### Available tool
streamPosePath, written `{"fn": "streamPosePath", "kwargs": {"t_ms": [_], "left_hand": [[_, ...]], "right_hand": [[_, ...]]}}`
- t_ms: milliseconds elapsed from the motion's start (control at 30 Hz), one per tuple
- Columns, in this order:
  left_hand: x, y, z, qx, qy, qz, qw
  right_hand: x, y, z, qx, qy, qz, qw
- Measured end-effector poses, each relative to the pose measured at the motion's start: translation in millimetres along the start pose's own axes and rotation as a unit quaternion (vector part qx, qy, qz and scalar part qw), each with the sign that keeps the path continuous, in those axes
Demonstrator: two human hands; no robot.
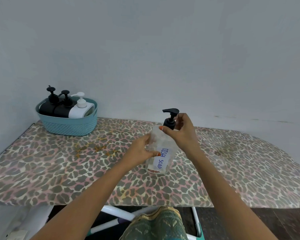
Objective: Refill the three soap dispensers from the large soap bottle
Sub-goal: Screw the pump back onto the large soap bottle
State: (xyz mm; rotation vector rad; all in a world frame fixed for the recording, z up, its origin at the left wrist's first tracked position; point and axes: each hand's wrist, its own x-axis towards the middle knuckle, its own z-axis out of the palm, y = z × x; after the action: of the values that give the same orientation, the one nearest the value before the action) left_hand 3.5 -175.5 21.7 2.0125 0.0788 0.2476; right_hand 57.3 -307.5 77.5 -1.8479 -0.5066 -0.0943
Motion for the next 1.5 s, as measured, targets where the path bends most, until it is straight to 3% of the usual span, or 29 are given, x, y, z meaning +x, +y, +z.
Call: {"fn": "streamPosePath", "kwargs": {"t_ms": [67,200,267,600,667,867,933,1167,1233,1400,1500], "left_hand": [[-0.3,0.6,-0.5,-0.008,-0.004,-0.001,1.0],[0.2,-0.5,-0.3,-0.016,-0.008,-0.001,1.0],[0.7,-1.6,0.1,-0.015,-0.009,-0.004,1.0],[2.8,-5.6,2.4,0.004,0.004,-0.007,1.0],[2.6,-5.4,1.9,0.004,0.003,-0.006,1.0],[1.2,-3.7,0.9,-0.007,0.001,-0.005,1.0],[0.5,-3.2,1.3,-0.004,0.001,-0.007,1.0],[0.3,-1.4,1.1,0.012,0.003,-0.007,1.0],[0.6,-1.9,0.8,0.011,0.002,-0.006,1.0],[1.9,-3.9,0.8,0.002,-0.002,-0.009,1.0],[2.1,-4.4,1.6,0.0,-0.001,-0.004,1.0]], "right_hand": [[-3.4,-3.4,0.2,-0.01,-0.027,-0.007,1.0],[-3.2,-8.1,-17.7,0.012,-0.178,-0.013,0.984],[-0.6,-7.8,-23.8,0.034,-0.201,-0.006,0.979],[1.6,-1.7,2.5,-0.05,0.018,-0.006,0.999],[1.5,-3.6,2.0,-0.054,-0.009,-0.011,0.998],[0.7,-12.9,-26.2,0.027,-0.223,0.01,0.974],[2.1,-12.9,-27.9,0.042,-0.206,0.019,0.977],[1.5,-2.7,-1.9,-0.028,0.002,0.0,1.0],[1.0,-4.7,-3.7,-0.021,-0.017,-0.008,1.0],[1.5,-10.7,-23.7,0.013,-0.193,0.004,0.981],[2.0,-11.6,-21.9,0.025,-0.173,0.012,0.984]]}}
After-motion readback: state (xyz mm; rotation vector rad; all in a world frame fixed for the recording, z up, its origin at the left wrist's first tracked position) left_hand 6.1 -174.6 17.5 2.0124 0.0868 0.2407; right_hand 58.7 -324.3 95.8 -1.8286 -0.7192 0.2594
